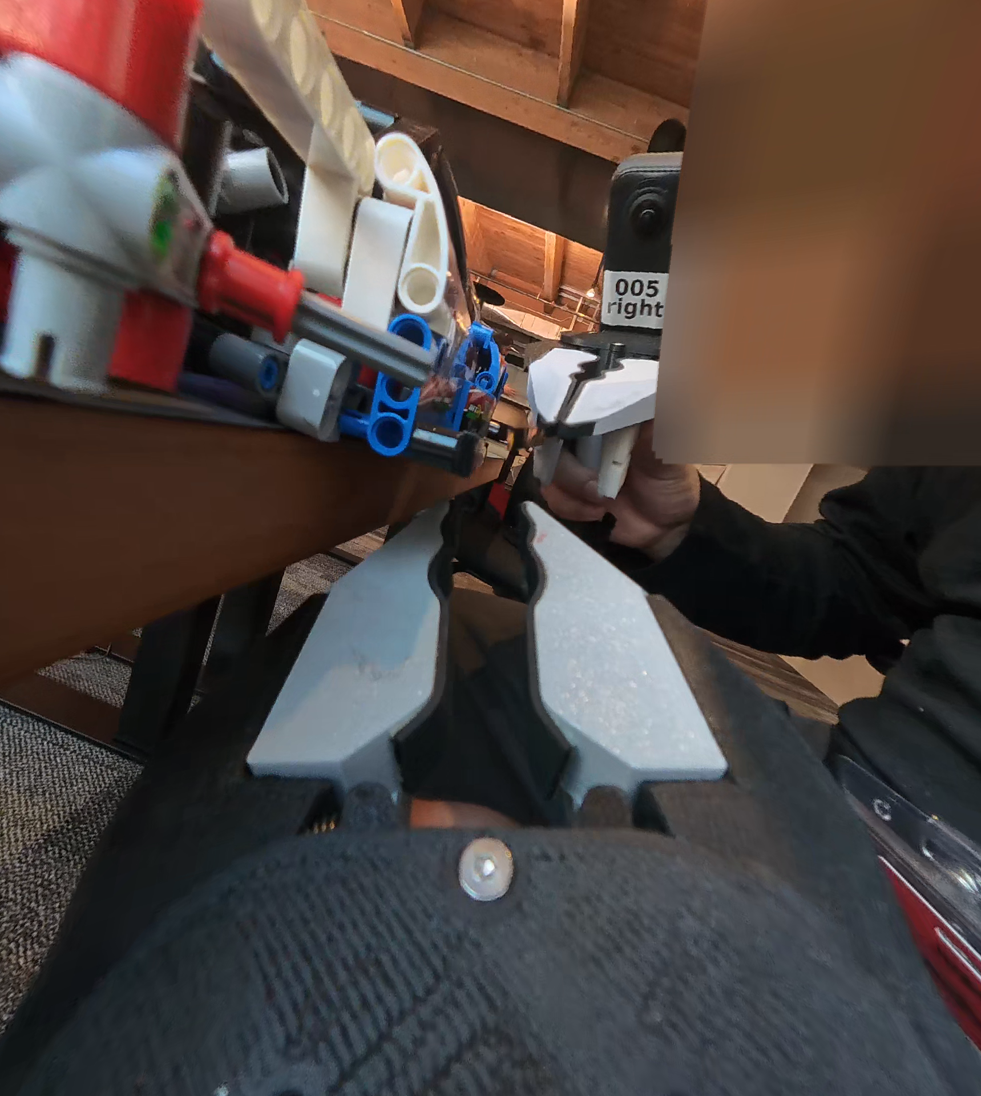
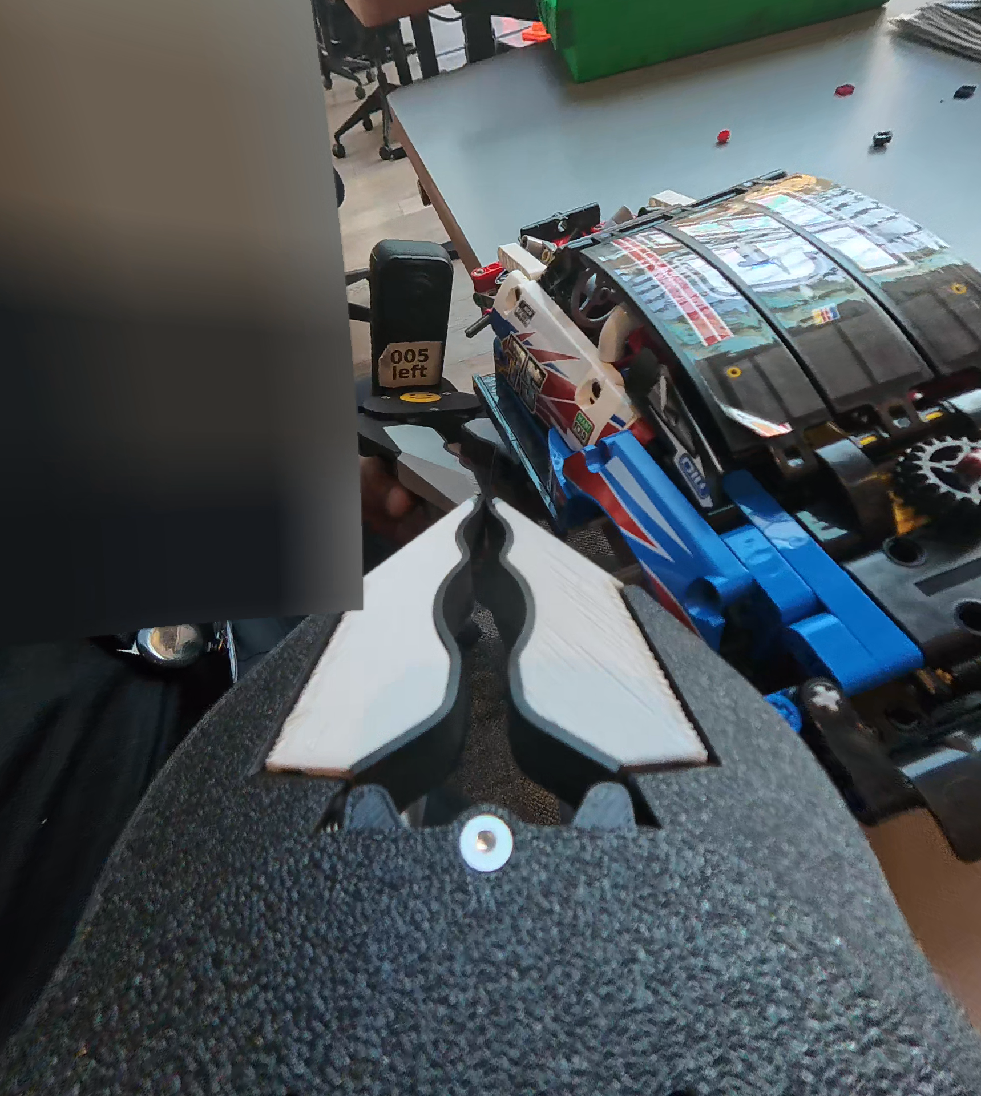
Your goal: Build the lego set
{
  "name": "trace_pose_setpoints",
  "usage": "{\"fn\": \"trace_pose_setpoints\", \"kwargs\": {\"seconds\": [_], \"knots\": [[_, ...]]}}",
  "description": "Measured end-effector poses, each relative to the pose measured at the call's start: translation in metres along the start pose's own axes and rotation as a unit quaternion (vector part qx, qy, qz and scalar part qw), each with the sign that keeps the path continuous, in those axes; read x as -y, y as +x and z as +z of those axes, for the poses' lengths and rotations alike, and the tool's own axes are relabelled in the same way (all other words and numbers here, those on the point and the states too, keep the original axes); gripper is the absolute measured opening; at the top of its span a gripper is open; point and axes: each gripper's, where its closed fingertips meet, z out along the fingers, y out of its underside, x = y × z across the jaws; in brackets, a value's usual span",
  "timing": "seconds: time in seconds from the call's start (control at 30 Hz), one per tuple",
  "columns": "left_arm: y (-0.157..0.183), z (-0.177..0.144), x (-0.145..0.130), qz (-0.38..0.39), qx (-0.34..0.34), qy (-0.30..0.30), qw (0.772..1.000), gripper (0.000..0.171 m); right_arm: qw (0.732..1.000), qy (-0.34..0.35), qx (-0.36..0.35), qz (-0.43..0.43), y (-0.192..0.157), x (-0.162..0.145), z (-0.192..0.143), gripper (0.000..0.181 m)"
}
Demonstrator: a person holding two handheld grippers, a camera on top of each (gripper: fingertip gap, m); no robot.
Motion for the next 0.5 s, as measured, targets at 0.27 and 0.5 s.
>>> {"fn": "trace_pose_setpoints", "kwargs": {"seconds": [0.27, 0.5], "knots": [[0.004, 0.003, 0.004, -0.008, 0.0, 0.02, 1.0, 0.015, 1.0, -0.005, -0.014, 0.009, 0.001, -0.001, 0.001, 0.0], [0.005, 0.0, 0.011, -0.011, -0.006, 0.037, 0.999, 0.011, 1.0, 0.007, 0.005, 0.006, -0.005, 0.001, 0.001, 0.0]]}}
